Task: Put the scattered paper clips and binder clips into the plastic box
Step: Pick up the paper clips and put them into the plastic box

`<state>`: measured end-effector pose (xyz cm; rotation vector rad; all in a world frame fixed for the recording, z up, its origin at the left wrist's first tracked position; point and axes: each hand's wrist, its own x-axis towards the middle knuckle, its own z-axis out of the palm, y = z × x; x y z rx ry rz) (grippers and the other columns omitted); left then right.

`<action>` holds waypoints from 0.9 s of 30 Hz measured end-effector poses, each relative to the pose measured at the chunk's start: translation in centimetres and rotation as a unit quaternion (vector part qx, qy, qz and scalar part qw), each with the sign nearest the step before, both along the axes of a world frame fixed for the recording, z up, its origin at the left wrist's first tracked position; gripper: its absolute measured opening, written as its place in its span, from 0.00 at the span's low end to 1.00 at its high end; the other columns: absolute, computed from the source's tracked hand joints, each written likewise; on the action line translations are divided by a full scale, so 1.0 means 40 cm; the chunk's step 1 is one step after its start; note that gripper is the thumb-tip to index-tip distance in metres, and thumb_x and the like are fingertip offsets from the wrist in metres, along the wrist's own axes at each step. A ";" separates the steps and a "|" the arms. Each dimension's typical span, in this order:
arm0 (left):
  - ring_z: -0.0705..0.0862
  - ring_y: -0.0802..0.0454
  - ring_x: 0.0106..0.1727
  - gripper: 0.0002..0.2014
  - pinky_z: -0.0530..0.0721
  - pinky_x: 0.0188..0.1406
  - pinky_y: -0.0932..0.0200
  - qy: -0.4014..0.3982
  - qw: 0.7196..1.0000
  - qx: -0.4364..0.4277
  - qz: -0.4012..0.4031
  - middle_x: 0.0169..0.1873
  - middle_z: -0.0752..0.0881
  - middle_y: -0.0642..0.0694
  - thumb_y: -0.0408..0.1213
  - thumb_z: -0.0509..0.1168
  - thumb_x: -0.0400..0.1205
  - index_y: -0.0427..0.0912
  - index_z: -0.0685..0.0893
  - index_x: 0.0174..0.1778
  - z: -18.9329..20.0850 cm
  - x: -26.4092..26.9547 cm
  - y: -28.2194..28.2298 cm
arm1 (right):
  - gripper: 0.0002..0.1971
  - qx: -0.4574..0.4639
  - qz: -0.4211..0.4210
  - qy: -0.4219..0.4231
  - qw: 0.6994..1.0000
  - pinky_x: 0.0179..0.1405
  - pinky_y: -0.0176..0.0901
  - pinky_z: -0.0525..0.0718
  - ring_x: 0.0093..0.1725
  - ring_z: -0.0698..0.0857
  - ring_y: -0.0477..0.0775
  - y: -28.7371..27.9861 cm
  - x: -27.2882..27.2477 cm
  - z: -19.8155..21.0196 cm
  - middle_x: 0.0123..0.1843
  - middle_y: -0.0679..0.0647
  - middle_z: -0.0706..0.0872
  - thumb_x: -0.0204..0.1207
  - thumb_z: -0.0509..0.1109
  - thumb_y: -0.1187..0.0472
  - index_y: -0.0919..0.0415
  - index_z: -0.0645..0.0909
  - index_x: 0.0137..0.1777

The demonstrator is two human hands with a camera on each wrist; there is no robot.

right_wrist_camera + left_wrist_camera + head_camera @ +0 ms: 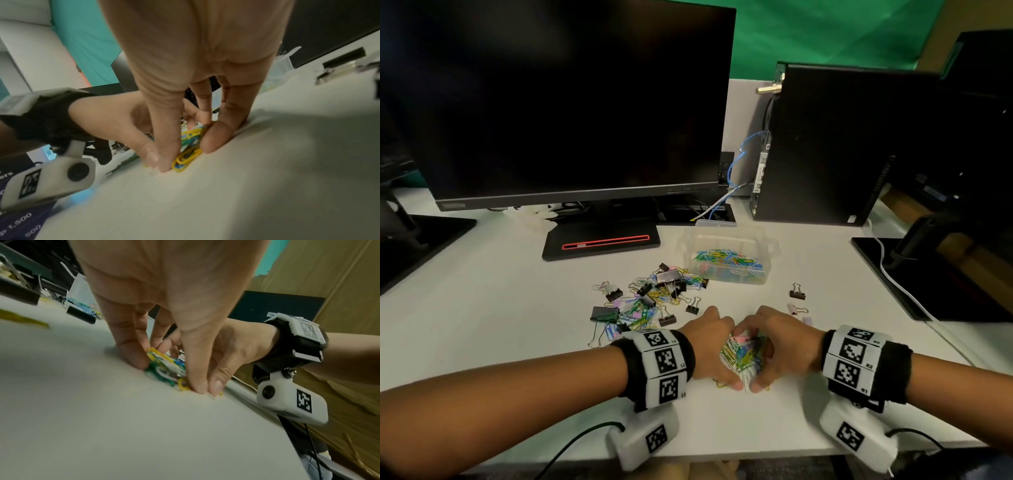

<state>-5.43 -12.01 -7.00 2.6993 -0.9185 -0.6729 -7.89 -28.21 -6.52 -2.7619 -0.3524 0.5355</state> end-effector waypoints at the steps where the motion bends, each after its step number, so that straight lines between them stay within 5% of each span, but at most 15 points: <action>1: 0.79 0.41 0.58 0.36 0.80 0.60 0.50 0.000 1.000 -0.008 0.005 0.59 0.71 0.41 0.52 0.76 0.67 0.42 0.71 0.67 -0.002 0.005 -0.005 | 0.37 0.013 -0.010 -0.004 1.000 0.59 0.38 0.76 0.56 0.76 0.49 0.004 0.004 -0.003 0.56 0.51 0.72 0.54 0.85 0.51 0.50 0.76 0.65; 5: 0.78 0.43 0.60 0.27 0.76 0.56 0.54 -0.008 0.999 -0.036 0.023 0.59 0.78 0.40 0.47 0.74 0.72 0.40 0.76 0.63 -0.012 0.024 -0.009 | 0.27 0.038 -0.040 -0.003 0.998 0.51 0.38 0.78 0.51 0.80 0.51 0.013 0.012 -0.005 0.52 0.50 0.76 0.56 0.85 0.53 0.55 0.81 0.55; 9: 0.80 0.43 0.62 0.16 0.77 0.55 0.56 -0.025 0.998 -0.054 0.019 0.59 0.83 0.39 0.38 0.69 0.77 0.38 0.81 0.60 -0.008 0.045 -0.012 | 0.13 0.094 -0.073 0.034 0.992 0.29 0.23 0.78 0.24 0.84 0.40 0.013 0.027 -0.012 0.40 0.51 0.87 0.64 0.81 0.59 0.57 0.82 0.46; 13: 0.82 0.44 0.60 0.12 0.79 0.55 0.56 -0.016 0.997 -0.066 0.019 0.57 0.86 0.41 0.35 0.69 0.76 0.40 0.85 0.55 -0.005 0.075 -0.007 | 0.08 0.106 -0.098 0.047 0.988 0.34 0.24 0.81 0.17 0.81 0.33 0.005 0.054 -0.006 0.16 0.35 0.81 0.67 0.78 0.62 0.53 0.82 0.40; 16: 0.84 0.49 0.56 0.10 0.80 0.56 0.58 0.004 0.996 -0.093 0.014 0.54 0.88 0.44 0.35 0.70 0.76 0.40 0.88 0.52 -0.003 0.111 0.005 | 0.09 0.129 -0.114 0.046 0.984 0.34 0.31 0.85 0.22 0.85 0.38 -0.010 0.077 0.001 0.25 0.42 0.86 0.67 0.78 0.66 0.52 0.83 0.34; 18: 0.84 0.54 0.48 0.09 0.80 0.48 0.63 0.017 0.993 -0.118 0.024 0.51 0.89 0.45 0.35 0.71 0.76 0.40 0.89 0.51 0.002 0.135 0.013 | 0.06 0.137 -0.122 0.037 0.982 0.43 0.40 0.89 0.33 0.91 0.52 -0.026 0.095 0.003 0.37 0.55 0.91 0.66 0.78 0.65 0.54 0.86 0.34; 20: 0.80 0.59 0.37 0.09 0.77 0.39 0.68 0.031 0.987 -0.150 0.051 0.45 0.88 0.46 0.34 0.71 0.76 0.39 0.89 0.51 0.011 0.161 0.018 | 0.03 0.148 -0.133 0.042 0.979 0.50 0.46 0.89 0.41 0.91 0.60 -0.040 0.111 0.008 0.39 0.58 0.92 0.65 0.79 0.65 0.59 0.88 0.37; 24: 0.78 0.64 0.33 0.07 0.80 0.40 0.65 0.020 0.972 -0.213 0.098 0.40 0.84 0.51 0.34 0.71 0.76 0.40 0.89 0.49 0.042 0.228 0.013 | 0.05 0.200 -0.158 0.032 0.967 0.42 0.42 0.90 0.29 0.88 0.49 -0.059 0.158 0.038 0.25 0.46 0.87 0.64 0.78 0.72 0.63 0.89 0.37; 27: 0.86 0.54 0.40 0.06 0.85 0.48 0.58 -0.007 0.962 -0.245 0.119 0.40 0.88 0.46 0.34 0.73 0.75 0.40 0.90 0.47 0.063 0.285 -0.001 | 0.07 0.241 -0.165 0.006 0.956 0.30 0.31 0.87 0.24 0.86 0.41 -0.067 0.210 0.082 0.25 0.48 0.88 0.66 0.77 0.74 0.71 0.88 0.44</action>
